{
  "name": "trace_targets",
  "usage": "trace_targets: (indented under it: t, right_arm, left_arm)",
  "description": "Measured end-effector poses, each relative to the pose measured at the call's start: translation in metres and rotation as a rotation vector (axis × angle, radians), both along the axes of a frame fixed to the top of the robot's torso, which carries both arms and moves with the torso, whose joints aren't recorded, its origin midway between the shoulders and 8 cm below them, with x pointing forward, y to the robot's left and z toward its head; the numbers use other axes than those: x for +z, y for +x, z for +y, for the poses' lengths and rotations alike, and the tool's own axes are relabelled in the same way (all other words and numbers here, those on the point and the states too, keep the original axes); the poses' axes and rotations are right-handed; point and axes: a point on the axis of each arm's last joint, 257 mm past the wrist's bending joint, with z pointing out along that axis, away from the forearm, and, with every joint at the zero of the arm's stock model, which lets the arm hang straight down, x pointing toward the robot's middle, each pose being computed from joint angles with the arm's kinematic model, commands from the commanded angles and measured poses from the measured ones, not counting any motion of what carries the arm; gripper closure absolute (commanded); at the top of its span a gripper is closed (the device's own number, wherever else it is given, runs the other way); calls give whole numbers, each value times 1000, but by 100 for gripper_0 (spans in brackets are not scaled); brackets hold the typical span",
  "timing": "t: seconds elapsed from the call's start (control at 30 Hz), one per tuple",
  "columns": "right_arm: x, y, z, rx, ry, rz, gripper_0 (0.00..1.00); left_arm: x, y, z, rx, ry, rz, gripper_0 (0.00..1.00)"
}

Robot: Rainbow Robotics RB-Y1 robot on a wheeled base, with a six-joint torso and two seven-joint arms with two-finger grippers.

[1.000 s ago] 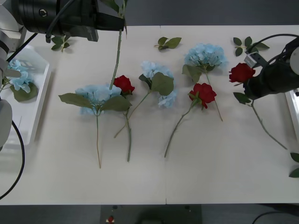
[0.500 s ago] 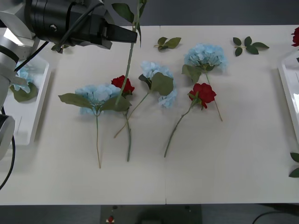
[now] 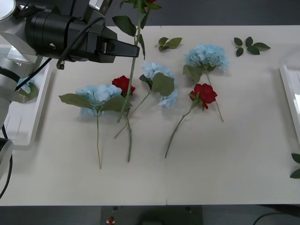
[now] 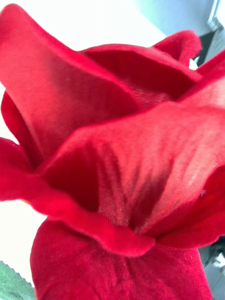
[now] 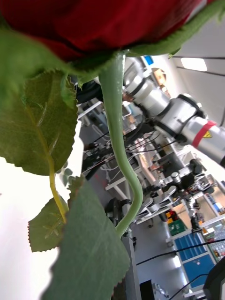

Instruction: Put the red flowers into the right box and the blue flowers into the left box

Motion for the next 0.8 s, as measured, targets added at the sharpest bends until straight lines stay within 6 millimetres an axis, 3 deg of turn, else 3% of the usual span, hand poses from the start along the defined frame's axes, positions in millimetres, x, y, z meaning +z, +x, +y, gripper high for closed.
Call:
trace_targets:
  t: [0.2,0.43,0.8]
  right_arm:
    - [-21,0,-15,27,-77,-10,100]
    - [-48,-10,-35,7,-127,17,100]
    - [-62,-10,-44,3,-155,11,100]
  left_arm:
    - [-5,-10,-19,-31,12,-61,100]
    - [0,-13,-27,-34,4,-100,100]
    - [-9,-17,-35,-46,23,-91,100]
